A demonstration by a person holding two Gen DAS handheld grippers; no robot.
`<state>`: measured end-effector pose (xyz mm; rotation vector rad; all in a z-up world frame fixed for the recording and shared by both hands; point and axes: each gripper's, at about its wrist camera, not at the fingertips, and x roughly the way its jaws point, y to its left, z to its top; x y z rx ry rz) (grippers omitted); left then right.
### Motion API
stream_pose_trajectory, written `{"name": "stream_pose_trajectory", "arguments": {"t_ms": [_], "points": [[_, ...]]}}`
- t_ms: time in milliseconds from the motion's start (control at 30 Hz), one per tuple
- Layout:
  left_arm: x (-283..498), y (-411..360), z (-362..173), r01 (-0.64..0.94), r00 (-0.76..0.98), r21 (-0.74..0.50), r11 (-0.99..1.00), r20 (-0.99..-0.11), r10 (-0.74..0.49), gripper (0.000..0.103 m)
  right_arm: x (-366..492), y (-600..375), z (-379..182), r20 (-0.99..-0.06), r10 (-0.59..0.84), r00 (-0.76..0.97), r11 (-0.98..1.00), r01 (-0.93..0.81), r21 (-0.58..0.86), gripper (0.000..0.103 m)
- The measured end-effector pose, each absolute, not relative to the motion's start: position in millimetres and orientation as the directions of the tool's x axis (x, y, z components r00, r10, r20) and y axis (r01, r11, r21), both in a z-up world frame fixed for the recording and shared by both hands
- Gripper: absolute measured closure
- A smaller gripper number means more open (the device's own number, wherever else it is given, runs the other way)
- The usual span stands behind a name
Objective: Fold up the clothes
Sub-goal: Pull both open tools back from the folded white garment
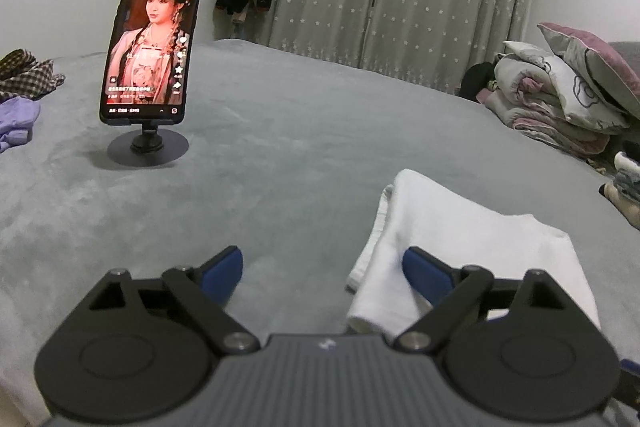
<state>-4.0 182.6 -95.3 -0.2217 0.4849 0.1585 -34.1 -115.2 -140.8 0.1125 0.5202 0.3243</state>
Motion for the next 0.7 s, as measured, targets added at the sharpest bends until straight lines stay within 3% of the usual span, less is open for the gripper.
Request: {"name": "stream_pose_trajectory", "arguments": {"t_ms": [133,467,700], "points": [[-12,179,-98,-0.177,0.877,-0.138,0.974,-0.47,0.093,0.006,-44,-120,-141,-0.47,0.338,0.815,0.941,-0.295,0.165,0.075],[-53,176,-109,-0.075,0.903,-0.022,0.997,-0.427,0.059,0.001,-69,-135,-139,-0.47,0.358,0.807,0.931,-0.347,0.112,0.054],[-56,180,-100,-0.022,0.88,0.014,1.0,-0.475,0.026,0.0,-54,-149,-128,-0.507,0.407,0.76,0.913,-0.324,0.247,0.046]]}}
